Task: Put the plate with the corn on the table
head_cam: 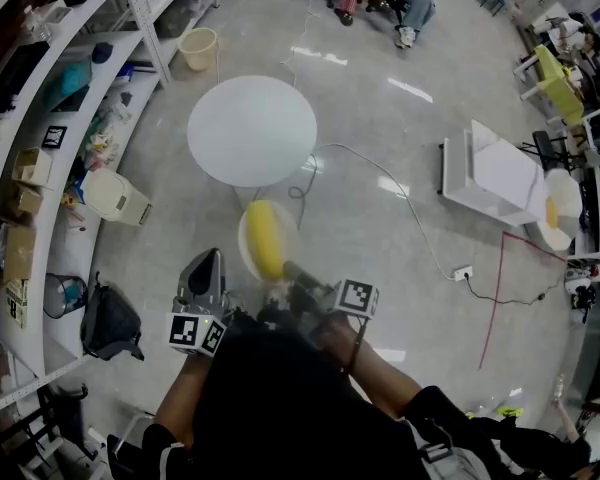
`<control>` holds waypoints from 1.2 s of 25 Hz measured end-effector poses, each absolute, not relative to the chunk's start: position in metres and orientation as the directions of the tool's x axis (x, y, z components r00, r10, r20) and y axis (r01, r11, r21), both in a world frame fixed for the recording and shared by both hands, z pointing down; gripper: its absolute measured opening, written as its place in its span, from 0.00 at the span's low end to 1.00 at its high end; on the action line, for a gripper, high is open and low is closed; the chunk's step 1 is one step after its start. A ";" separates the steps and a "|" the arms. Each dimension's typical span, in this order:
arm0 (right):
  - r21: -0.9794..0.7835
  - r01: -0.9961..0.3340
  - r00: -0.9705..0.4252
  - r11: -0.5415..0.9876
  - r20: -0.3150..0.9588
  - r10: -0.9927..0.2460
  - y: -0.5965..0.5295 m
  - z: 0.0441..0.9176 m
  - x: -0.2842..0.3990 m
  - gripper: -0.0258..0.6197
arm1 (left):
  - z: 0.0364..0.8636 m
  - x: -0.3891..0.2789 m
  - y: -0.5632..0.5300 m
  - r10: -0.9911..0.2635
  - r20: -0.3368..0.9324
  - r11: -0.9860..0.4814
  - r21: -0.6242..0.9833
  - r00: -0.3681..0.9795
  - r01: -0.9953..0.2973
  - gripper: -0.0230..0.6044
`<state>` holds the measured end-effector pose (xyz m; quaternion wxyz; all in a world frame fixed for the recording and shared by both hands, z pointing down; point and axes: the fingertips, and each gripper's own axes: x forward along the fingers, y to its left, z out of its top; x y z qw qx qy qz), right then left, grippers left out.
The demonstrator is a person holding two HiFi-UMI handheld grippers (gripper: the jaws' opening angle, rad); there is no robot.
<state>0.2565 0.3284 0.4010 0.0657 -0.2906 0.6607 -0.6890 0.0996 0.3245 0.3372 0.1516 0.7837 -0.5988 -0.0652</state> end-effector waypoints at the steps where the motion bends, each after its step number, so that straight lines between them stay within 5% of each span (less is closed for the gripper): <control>1: -0.948 -0.295 -0.823 -0.118 0.314 -0.473 0.328 0.401 0.258 0.10 | 0.337 0.101 0.324 -0.959 0.078 -0.236 0.315 0.273 -0.919 0.04; 16: -0.976 -0.214 -0.871 -0.040 0.209 -0.444 0.312 0.394 0.269 0.10 | 0.328 0.111 0.319 -0.977 0.072 -0.174 0.280 0.201 -0.944 0.04; 30: -0.948 -0.297 -0.845 -0.112 0.315 -0.431 0.294 0.405 0.255 0.10 | 0.331 0.091 0.295 -0.979 0.069 -0.167 0.285 0.194 -0.944 0.04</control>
